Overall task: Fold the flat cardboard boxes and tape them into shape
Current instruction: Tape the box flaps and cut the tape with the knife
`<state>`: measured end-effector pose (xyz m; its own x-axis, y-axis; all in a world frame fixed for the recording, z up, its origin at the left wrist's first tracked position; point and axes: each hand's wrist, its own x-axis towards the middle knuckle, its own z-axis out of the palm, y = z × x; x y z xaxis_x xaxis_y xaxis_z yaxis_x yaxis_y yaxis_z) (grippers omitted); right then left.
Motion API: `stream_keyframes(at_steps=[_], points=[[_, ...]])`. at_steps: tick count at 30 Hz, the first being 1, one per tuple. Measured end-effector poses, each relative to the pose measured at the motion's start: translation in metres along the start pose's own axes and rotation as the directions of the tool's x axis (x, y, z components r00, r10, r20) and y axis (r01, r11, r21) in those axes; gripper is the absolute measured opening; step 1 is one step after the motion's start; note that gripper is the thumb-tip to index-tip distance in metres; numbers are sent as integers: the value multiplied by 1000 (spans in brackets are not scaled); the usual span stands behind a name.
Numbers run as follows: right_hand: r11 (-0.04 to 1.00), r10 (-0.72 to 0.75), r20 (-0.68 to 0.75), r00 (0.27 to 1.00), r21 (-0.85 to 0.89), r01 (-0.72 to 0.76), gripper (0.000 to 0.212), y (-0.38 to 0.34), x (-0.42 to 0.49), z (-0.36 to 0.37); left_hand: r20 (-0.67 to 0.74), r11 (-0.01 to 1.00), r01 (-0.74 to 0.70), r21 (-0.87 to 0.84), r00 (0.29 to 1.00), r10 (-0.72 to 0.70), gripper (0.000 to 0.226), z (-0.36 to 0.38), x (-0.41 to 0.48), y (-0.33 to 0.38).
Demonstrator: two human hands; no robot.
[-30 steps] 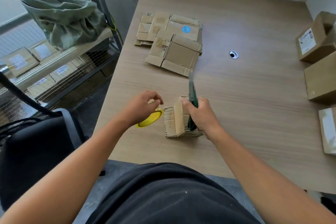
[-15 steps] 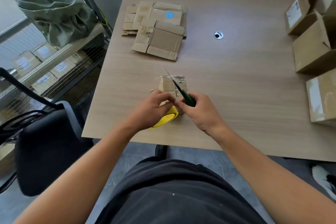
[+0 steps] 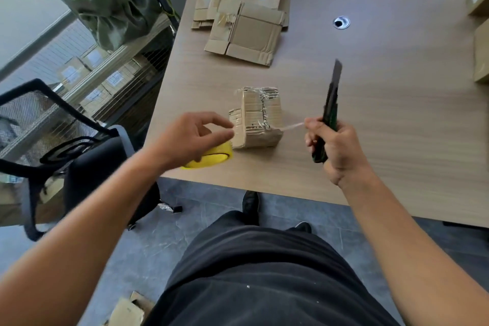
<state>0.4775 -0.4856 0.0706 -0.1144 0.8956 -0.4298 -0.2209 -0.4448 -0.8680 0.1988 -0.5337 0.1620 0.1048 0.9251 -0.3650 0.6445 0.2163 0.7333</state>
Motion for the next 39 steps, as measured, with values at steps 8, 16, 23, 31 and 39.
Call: stream_keyframes(at_steps=[8,16,23,31,39], points=[[960,105,-206,973,-236,-153,10,34,64,9,191,875,-78,478,981,-17,14,-5,102,-34],[897,316,-280,907,-224,-381,29,77,84,21,301,921,-94,377,953,-26,2,27,158,-85],[803,317,-300,900,-420,-422,35,65,78,24,291,998,-34,48,957,19,15,36,155,-107],[376,-152,174,973,-900,220,29,24,33,77,145,1000,7,-2,989,-6,8,52,143,-118],[134,171,128,977,-985,105,64,59,28,118,237,993,28,-118,971,1,30,36,115,-138]])
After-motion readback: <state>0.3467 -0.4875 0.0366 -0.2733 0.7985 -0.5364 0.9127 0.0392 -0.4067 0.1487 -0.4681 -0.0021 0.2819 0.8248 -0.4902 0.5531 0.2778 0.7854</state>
